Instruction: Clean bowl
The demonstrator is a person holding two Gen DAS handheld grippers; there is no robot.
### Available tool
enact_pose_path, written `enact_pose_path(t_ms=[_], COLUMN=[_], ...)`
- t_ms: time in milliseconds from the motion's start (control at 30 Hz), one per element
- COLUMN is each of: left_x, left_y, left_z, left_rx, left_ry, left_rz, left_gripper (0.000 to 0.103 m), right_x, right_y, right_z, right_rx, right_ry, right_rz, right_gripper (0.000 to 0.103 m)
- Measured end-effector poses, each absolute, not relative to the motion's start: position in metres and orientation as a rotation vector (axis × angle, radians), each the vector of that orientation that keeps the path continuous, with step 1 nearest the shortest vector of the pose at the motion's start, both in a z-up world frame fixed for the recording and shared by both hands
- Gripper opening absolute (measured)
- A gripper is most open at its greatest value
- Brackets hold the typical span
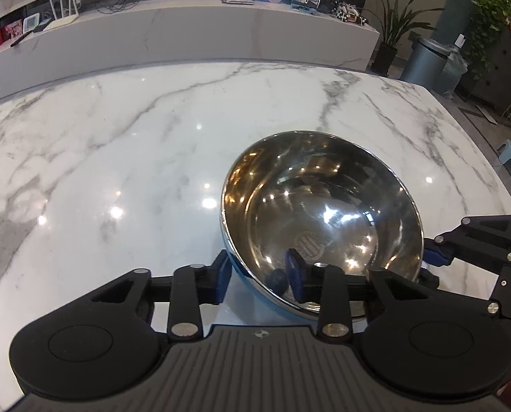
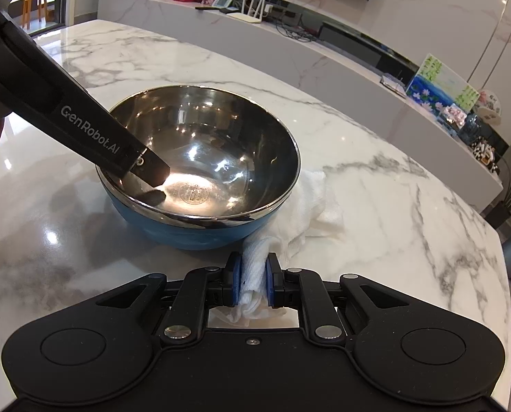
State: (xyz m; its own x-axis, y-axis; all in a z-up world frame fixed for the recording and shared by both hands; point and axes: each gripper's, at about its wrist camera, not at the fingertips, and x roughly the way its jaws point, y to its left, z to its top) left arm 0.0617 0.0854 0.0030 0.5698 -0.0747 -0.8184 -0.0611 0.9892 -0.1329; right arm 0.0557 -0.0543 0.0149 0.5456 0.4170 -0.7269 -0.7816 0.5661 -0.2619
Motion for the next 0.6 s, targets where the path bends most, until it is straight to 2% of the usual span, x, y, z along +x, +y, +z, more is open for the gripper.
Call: enact_pose_path(t_ms=[367,600], left_x=[0.063,0.063], left_y=[0.085,0.084], left_z=[0.003,0.002], left_rx=[-0.119,-0.121], left_ry=[0.946,0.949], left_rz=[0.02,0.021], left_gripper=[0.02,0.02], right_x=[0.063,0.077], right_y=[-0.079,-0.091], right_z=[0.044,0.041], right_rx=[-0.442,-0.299], right_ry=[0.621,0.75], right_rz=[0.761,0.779], right_gripper=[0.012,0.012])
